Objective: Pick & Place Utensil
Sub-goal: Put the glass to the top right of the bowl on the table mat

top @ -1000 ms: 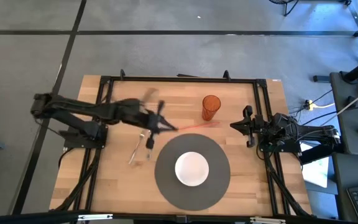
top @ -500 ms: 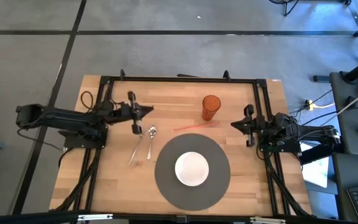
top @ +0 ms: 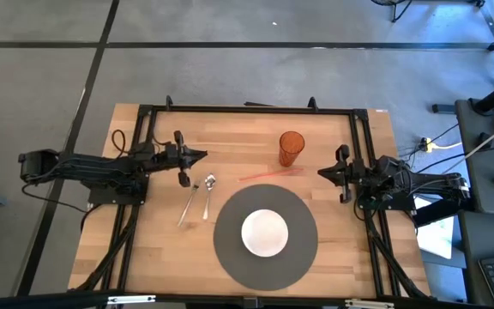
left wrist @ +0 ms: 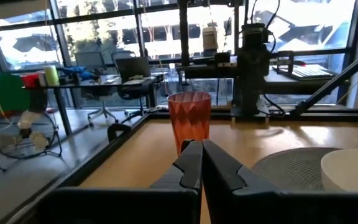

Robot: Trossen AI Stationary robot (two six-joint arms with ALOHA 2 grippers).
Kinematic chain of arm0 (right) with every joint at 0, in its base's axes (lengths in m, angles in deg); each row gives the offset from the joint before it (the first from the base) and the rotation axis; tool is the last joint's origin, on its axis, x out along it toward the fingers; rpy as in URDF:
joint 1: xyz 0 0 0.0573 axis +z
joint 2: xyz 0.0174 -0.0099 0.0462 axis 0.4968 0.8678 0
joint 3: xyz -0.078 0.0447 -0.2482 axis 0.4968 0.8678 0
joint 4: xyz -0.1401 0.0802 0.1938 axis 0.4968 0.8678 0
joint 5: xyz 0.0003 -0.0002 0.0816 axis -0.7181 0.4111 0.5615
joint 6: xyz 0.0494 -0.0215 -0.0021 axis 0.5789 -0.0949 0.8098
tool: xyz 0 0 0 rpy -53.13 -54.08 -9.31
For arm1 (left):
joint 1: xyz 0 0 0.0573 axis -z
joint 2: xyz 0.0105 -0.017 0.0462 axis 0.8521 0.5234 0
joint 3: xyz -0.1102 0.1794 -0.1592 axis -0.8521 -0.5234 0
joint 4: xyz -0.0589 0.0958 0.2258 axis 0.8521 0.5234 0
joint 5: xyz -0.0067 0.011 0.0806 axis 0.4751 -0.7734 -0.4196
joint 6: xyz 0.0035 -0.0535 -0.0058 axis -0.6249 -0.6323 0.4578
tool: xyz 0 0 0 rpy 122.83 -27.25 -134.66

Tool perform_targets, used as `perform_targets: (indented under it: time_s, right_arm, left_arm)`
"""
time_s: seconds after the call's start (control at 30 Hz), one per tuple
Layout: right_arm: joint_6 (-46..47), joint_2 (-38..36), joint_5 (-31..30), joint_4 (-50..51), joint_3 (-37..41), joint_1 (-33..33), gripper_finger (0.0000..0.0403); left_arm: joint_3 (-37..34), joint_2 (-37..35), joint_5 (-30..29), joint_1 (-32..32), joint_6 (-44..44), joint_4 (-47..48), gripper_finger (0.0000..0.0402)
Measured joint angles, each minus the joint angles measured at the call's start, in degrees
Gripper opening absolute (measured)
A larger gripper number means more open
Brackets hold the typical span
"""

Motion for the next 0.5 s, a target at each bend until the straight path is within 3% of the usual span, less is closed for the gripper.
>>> perform_targets:
  time_s: [0.23, 0.5]
  right_arm:
    - [1.92, 0.0, 0.0, 0.26, 0.0, 0.0, 0.002]
    - [1.42, -0.01, 0.02, 0.26, 0.0, 0.0, 0.002]
  left_arm:
    - [-0.08, 0.04, 0.52, -0.06, 1.73, 6.73, 0.0001]
    - [-0.09, 0.02, 0.45, 0.1, 2.02, 3.96, 0.0002]
